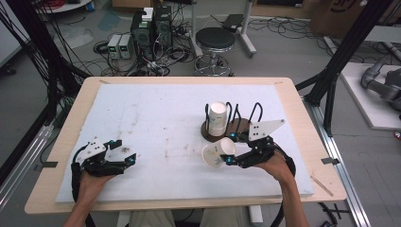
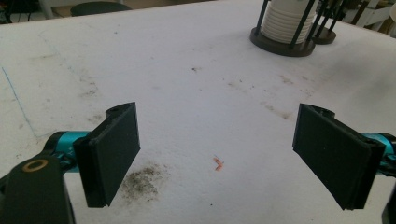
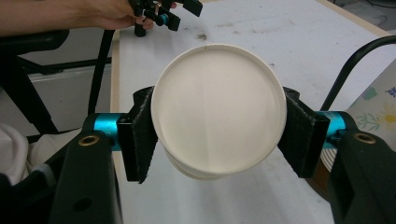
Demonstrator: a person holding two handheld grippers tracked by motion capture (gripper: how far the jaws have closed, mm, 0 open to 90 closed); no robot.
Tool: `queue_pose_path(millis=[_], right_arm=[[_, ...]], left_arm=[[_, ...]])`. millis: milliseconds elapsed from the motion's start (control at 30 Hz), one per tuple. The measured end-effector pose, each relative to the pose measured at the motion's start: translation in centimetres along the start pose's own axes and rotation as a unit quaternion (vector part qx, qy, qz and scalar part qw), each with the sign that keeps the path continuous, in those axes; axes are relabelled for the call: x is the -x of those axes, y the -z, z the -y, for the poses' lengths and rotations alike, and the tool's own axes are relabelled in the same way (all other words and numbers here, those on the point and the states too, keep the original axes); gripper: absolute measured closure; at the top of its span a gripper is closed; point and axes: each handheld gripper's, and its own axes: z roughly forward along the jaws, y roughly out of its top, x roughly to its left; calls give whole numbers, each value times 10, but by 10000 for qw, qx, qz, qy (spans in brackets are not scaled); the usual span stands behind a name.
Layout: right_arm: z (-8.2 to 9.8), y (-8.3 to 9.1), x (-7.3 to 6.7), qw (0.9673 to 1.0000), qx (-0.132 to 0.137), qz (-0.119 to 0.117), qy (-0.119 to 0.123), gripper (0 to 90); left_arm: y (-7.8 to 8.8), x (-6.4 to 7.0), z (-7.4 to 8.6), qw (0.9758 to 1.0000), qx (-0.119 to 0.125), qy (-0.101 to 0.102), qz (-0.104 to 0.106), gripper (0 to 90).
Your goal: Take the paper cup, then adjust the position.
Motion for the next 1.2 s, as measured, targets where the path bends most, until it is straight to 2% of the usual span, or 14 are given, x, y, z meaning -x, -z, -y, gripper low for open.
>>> queue_pose_path(millis=[667, 800, 933, 1033, 1100, 1200], right_arm=[[2, -3, 4, 10000, 4, -23, -42, 368], [0, -4, 5, 10000, 10, -48, -20, 368], [-2, -5, 6, 10000, 45, -66, 20, 368], [-5, -7, 6, 9999, 83, -94, 30, 368], [-7, -9, 7, 9998, 115, -128, 44, 368], [-10, -10, 8, 9997, 184, -164, 58, 368]], left_arm=[[0, -1, 0, 10000, -6, 50, 39, 147], [0, -2, 0, 9999, -28, 24, 160, 147], [-1, -3, -2, 9992, -68, -30, 393, 147], [-2, -2, -8, 9986, 4, -120, 506, 147], [-2, 0, -15, 9975, 21, -265, 660, 147], [-3, 2, -29, 9943, -11, -434, 977, 147]])
